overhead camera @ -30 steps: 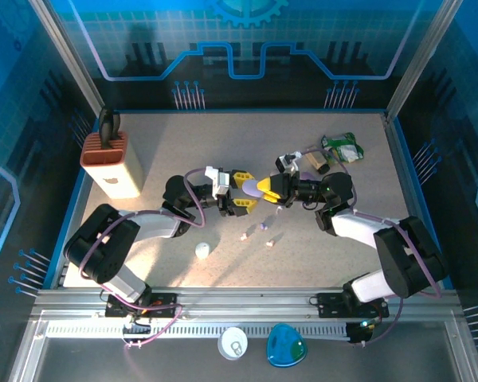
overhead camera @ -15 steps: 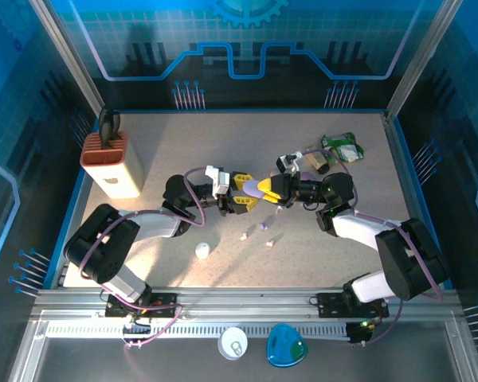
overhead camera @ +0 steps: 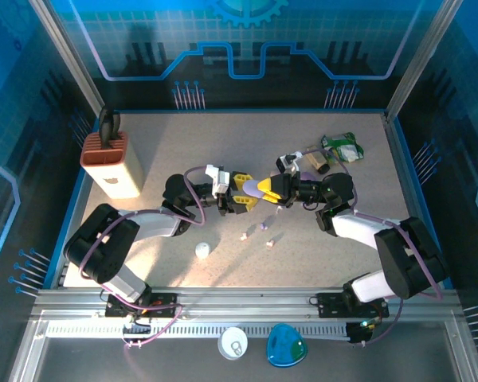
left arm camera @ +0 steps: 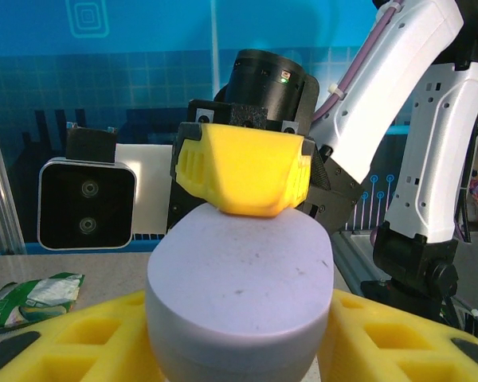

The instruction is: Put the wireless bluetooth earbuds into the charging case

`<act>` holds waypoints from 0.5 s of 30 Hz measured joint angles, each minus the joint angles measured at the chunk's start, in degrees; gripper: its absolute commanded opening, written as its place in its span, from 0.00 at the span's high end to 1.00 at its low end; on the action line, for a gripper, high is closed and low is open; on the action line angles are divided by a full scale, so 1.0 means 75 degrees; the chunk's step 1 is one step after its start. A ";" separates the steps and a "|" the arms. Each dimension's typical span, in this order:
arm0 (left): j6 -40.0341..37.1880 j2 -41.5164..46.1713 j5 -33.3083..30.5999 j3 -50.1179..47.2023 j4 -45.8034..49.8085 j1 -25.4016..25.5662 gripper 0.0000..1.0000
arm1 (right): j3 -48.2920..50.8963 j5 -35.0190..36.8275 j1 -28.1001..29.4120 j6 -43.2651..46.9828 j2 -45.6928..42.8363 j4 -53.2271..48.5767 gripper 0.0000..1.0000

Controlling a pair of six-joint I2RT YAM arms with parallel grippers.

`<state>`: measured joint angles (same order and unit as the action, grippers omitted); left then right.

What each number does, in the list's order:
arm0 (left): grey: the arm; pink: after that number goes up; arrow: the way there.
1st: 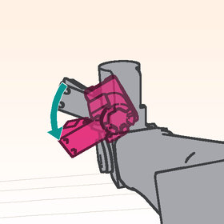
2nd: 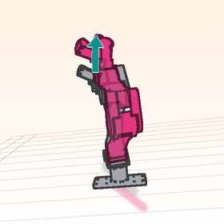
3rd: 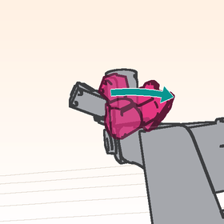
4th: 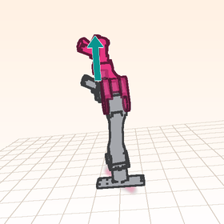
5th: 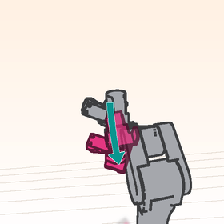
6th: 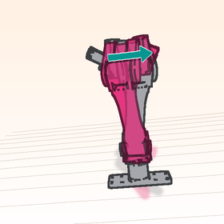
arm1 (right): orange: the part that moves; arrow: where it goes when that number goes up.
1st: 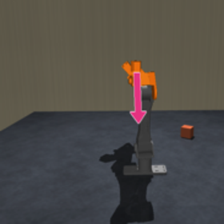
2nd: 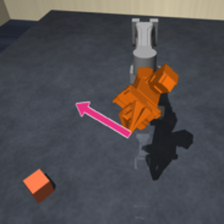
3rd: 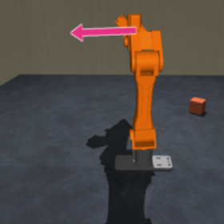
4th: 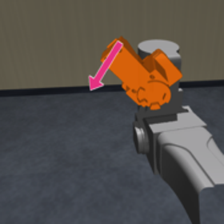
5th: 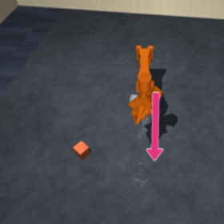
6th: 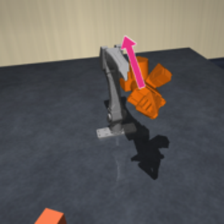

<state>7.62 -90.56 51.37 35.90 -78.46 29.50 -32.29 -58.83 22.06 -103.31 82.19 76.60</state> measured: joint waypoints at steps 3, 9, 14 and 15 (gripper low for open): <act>0.0000 0.0000 0.0000 0.0000 0.0015 0.0000 0.50 | 0.0000 0.0003 0.0000 -0.0003 0.0015 0.0003 0.93; -0.0003 0.0000 0.0000 0.0006 0.0017 -0.0012 0.51 | 0.0000 -0.0020 0.0000 -0.0035 0.0105 0.0067 0.93; -0.0003 0.0000 0.0003 0.0006 0.0017 -0.0015 0.61 | 0.0000 -0.0026 0.0000 -0.0093 0.0175 0.0149 0.93; -0.0009 -0.0003 0.0023 0.0006 0.0015 -0.0029 0.63 | 0.0000 -0.0026 0.0000 -0.0117 0.0175 0.0172 0.93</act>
<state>7.55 -90.59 51.55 35.94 -78.35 29.28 -32.29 -59.02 22.06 -104.18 83.50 77.89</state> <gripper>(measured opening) 0.404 0.267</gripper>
